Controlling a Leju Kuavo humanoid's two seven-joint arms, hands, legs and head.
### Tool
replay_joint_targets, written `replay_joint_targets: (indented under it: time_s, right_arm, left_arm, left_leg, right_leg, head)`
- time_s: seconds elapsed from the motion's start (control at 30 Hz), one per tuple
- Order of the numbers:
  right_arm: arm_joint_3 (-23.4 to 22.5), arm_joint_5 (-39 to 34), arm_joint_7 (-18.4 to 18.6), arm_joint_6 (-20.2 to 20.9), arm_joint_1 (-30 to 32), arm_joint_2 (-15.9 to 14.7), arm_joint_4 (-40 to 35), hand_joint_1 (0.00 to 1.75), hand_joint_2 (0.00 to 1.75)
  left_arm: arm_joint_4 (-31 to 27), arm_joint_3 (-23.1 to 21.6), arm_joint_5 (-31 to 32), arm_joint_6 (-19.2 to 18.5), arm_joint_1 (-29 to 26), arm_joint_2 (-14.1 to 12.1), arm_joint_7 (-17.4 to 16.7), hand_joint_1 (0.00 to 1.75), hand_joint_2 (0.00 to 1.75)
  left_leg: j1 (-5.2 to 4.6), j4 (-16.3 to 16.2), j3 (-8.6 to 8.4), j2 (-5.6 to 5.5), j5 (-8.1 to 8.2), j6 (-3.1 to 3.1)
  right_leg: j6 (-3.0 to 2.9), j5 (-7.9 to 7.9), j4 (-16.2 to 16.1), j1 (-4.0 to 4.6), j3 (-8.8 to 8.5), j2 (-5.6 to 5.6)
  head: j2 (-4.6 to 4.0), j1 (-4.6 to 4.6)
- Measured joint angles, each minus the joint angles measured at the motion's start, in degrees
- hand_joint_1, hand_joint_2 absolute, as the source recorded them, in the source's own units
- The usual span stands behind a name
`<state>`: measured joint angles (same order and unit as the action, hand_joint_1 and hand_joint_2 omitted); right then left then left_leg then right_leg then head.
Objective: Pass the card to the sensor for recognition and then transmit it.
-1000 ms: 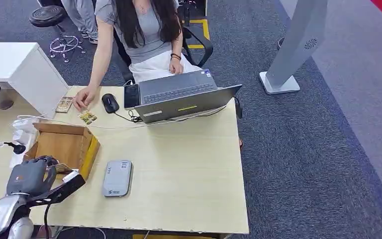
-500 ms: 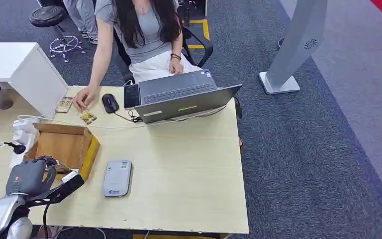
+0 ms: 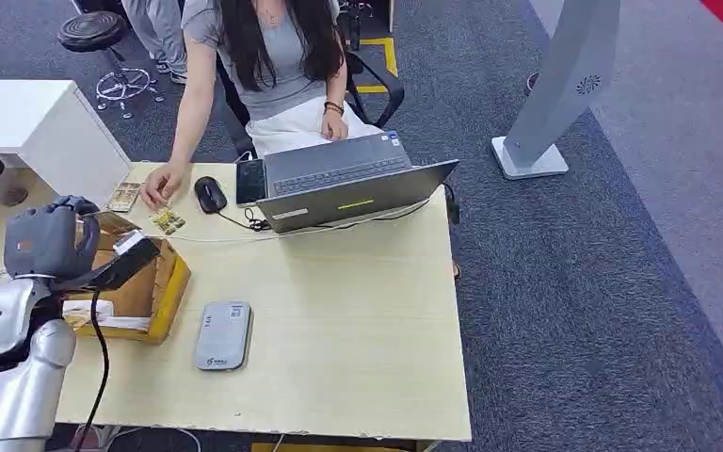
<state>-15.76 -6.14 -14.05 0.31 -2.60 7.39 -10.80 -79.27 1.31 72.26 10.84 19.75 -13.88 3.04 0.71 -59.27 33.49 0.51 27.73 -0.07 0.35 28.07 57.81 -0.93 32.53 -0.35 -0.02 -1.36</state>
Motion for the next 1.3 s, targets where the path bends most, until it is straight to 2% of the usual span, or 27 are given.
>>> replay_joint_targets:
  time_s: [0.1,0.23,0.4,0.5,0.67,0.8,0.97,1.0,1.3]
  right_arm:
    - [0.0,0.3,0.0,0.0,0.0,0.0,0.0,0.00,1.75]
    - [0.0,0.7,0.1,-0.1,-0.1,0.0,0.0,0.00,1.75]
    - [0.0,1.5,0.7,0.0,-0.2,0.0,0.0,0.00,1.75]
    - [0.0,2.6,1.6,0.0,-0.4,0.0,0.0,0.00,1.75]
    - [0.1,3.7,2.4,-0.1,-0.4,0.0,0.0,0.00,1.75]
    - [0.1,3.8,2.8,-0.1,-0.4,0.0,0.0,0.00,1.75]
    - [0.1,3.8,2.8,-0.2,-0.4,0.0,0.0,0.00,1.75]
    - [0.1,3.7,2.8,-0.2,-0.4,0.0,0.0,0.00,1.75]
    - [0.1,4.0,3.3,-0.3,-0.4,0.0,0.0,0.00,1.75]
  left_arm:
    - [1.0,-0.7,-0.1,1.0,2.2,0.5,0.0,1.75,1.75]
    - [1.7,-1.4,0.4,4.8,5.5,1.6,-0.1,1.75,1.75]
    - [4.4,-2.3,2.8,7.7,11.9,3.2,-1.2,1.75,1.75]
    - [8.8,-3.1,6.6,8.3,17.5,4.2,-3.0,1.75,1.75]
    - [17.8,-3.5,8.4,9.0,26.6,4.8,-4.5,1.75,1.75]
    - [21.6,-3.7,8.5,9.7,29.4,4.9,-4.5,1.75,1.75]
    - [24.2,-3.9,8.6,9.8,30.4,5.0,-4.5,1.75,1.75]
    - [24.8,-4.0,8.6,9.8,30.6,5.1,-4.5,0.00,1.75]
    - [26.1,-4.0,8.3,10.9,30.5,5.1,-5.2,0.00,1.75]
  left_leg:
    - [0.00,0.0,-0.01,0.07,0.00,0.00]
    - [0.01,0.0,0.03,0.02,0.00,0.00]
    - [0.01,0.0,0.02,0.01,0.00,0.00]
    - [0.01,-0.1,0.02,0.01,-0.05,-0.01]
    - [0.01,-0.1,0.02,0.09,-0.08,0.01]
    - [0.01,0.0,0.03,0.09,-0.07,0.01]
    - [0.01,0.0,0.04,0.09,-0.07,0.01]
    - [0.01,0.0,0.04,0.09,-0.07,0.01]
    - [0.00,0.0,0.06,0.08,-0.07,0.01]
  right_leg:
    - [0.00,0.00,0.0,0.00,0.04,0.05]
    - [0.00,0.00,0.0,0.01,0.06,0.04]
    - [0.00,0.00,0.0,0.01,0.06,0.02]
    - [0.01,-0.06,0.0,0.01,0.06,0.03]
    - [-0.02,-0.11,0.0,0.01,0.06,0.08]
    - [-0.03,-0.11,0.0,0.01,0.07,0.11]
    - [-0.03,-0.10,0.0,0.01,0.08,0.11]
    - [-0.03,-0.10,0.0,0.01,0.08,0.11]
    - [-0.03,-0.10,0.0,0.01,0.07,0.10]
  head:
    - [0.00,0.02]
    - [0.00,0.04]
    - [0.00,0.02]
    - [0.00,0.00]
    - [0.00,0.04]
    - [0.00,0.07]
    - [0.00,0.07]
    - [0.00,0.07]
    - [0.00,0.07]
